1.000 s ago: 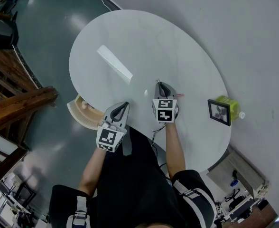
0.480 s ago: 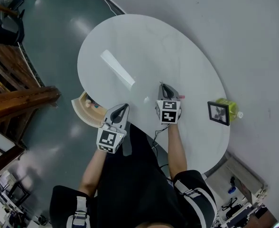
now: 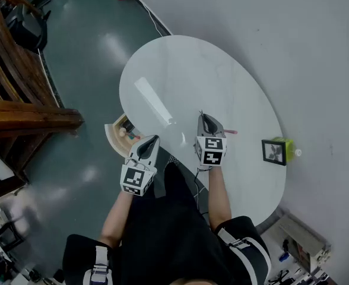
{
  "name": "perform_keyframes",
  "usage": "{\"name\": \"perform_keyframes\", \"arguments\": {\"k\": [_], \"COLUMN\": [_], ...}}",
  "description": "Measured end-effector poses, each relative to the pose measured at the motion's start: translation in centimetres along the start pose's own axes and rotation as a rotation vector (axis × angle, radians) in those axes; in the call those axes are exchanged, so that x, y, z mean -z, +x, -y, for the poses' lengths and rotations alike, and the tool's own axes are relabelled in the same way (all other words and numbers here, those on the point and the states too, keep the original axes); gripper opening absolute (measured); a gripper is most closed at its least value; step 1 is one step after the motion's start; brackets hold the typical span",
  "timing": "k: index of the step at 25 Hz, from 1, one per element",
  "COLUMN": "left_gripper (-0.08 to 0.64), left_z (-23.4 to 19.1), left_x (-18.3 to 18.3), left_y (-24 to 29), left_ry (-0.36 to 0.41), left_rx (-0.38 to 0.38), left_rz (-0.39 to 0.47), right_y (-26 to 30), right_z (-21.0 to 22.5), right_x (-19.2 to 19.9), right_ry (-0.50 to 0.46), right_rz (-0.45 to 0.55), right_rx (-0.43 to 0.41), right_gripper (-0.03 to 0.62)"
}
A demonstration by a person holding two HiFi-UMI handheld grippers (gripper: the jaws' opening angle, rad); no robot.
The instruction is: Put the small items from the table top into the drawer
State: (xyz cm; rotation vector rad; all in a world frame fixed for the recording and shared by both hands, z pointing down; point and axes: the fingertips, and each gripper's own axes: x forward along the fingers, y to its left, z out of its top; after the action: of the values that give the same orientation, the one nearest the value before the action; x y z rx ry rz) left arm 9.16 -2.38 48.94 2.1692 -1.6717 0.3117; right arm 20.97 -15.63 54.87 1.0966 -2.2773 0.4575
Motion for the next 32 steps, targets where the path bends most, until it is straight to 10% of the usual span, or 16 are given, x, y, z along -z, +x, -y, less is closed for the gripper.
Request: {"name": "perform_keyframes", "arguments": {"k": [32], "left_gripper": [0.020], "left_z": [-16.5], "left_x": [1.6], "left_y": [-18.5], "left_ry": [-0.136], "left_rx": [-0.369], "left_rz": [0.113], "right_y": [0.4], "right_z": [-31.7], "right_x": [-6.1], "right_ry": [-0.266], "right_rz": [0.044], "right_rx": [-0.438], "right_gripper": [0.046]}}
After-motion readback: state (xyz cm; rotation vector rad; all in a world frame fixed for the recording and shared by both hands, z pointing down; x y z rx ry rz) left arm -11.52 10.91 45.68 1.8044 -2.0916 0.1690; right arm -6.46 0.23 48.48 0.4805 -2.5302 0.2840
